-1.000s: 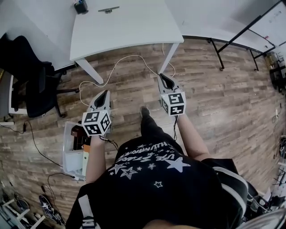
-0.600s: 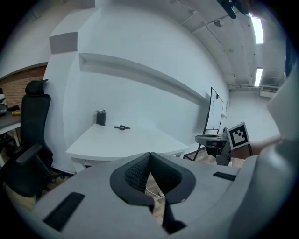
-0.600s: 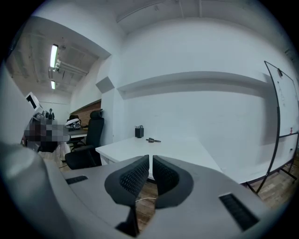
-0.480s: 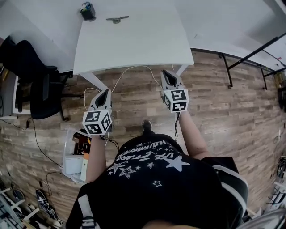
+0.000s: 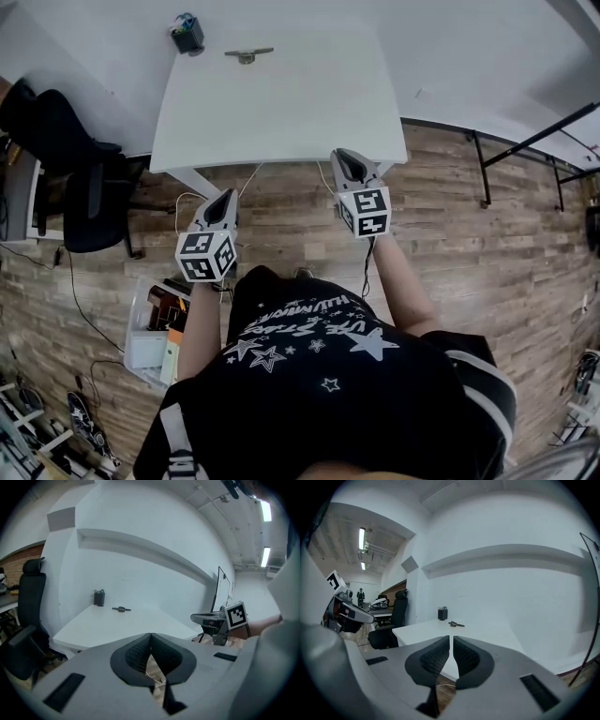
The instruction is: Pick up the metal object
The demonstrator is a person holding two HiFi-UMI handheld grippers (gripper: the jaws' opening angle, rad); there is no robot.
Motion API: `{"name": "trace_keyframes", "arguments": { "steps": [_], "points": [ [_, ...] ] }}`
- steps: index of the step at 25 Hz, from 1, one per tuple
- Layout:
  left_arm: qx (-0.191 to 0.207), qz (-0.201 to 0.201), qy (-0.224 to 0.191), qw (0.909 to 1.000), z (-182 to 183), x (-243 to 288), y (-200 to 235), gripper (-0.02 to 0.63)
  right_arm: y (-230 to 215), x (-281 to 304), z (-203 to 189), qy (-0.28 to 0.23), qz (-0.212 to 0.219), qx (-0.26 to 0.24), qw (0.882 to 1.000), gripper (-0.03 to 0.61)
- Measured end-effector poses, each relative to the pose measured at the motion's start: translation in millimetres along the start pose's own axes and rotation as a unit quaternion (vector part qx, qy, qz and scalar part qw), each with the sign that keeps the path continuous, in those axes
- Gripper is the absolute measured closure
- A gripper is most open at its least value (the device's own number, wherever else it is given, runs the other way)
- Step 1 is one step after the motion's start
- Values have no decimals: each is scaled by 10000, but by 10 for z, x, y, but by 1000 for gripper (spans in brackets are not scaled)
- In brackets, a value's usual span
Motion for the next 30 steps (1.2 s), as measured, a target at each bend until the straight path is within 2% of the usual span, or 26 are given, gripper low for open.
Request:
{"name": "trace_keyframes", "arguments": {
  "steps": [4, 11, 17, 22, 23, 26, 30],
  "points": [
    [28, 11, -4, 10000, 60, 110, 16, 595, -115, 87, 19, 17, -33, 19, 10000, 525],
    [6, -55, 95, 9999, 130, 526, 351, 595, -263, 434, -8, 119, -460, 96, 9988, 525],
    [17, -253, 83, 9996, 349, 1080, 624, 595, -457, 960, 78, 297, -451, 103, 9985, 525],
    [-32, -263, 78, 9996, 597, 1546, 991, 595, -606, 1579, 205, 501, -487, -20, 9976, 522],
    [-43, -252, 81, 9996, 647, 1627, 1070, 595, -622, 1704, 241, 549, -468, -46, 9974, 517],
    [-84, -227, 85, 9997, 788, 1836, 1282, 595, -655, 2045, 329, 650, -382, -76, 9971, 451],
    [-67, -229, 122, 9996, 932, 2102, 1539, 595, -704, 2457, 420, 789, -323, -149, 9963, 422]
  ]
}}
Point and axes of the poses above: the fingertips, and each gripper's own axes: x forward along the fingers, y to its left, z out of its top, the point moved 7 cm from there along -x, backward along the fingers, and after that the axes turned 6 degrees about z, right-handed, at the moved point
